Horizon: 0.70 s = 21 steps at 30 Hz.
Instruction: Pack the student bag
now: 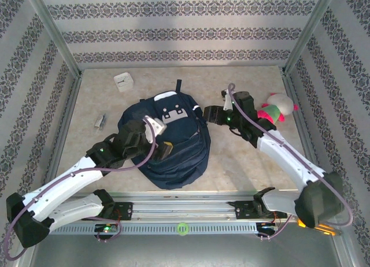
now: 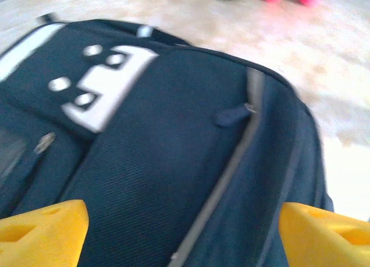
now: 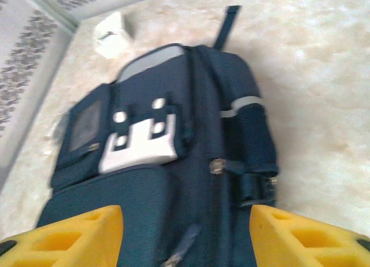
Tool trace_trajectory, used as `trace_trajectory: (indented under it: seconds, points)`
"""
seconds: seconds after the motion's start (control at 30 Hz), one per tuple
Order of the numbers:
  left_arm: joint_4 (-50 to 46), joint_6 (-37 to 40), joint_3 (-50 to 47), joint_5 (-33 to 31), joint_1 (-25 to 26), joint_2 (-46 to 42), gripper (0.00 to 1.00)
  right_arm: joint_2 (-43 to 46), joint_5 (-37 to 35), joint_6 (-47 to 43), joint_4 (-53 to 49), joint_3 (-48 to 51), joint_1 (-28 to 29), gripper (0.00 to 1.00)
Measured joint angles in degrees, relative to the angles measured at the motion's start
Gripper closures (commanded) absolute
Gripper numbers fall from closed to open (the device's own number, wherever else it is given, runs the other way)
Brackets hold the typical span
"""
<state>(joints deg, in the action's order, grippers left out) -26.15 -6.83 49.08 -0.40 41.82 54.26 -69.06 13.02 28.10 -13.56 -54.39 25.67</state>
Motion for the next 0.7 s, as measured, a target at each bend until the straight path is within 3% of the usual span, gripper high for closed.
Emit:
trace_trajectory:
  seconds: [0.13, 0.27, 0.5, 0.6, 0.7]
  points:
    - [-3.4, -12.2, 0.4, -8.0, -2.6, -1.9, 0.15, -0.5, -0.3, -1.5, -4.8, -2.7, 5.0, 0.42]
    - [-5.4, -20.9, -0.6, -10.6, -5.4, -3.8, 0.16, -2.9, -1.2, -1.9, -7.7, -3.1, 8.4, 0.45]
    - [-6.3, -32.5, -7.6, -8.2, -9.3, -4.0, 0.18, -7.1, -3.1, 0.5, -4.1, 9.2, 10.2, 0.57]
    - [-5.9, -35.7, -11.5, -5.7, -9.6, -2.9, 0.19, -9.9, -3.7, 2.7, 2.0, 16.2, 10.2, 0.56]
    - [-4.5, -37.9, -13.8, -3.8, -9.7, -1.6, 0.20, -11.0, -3.7, 3.8, 7.1, 19.1, 10.5, 0.49]
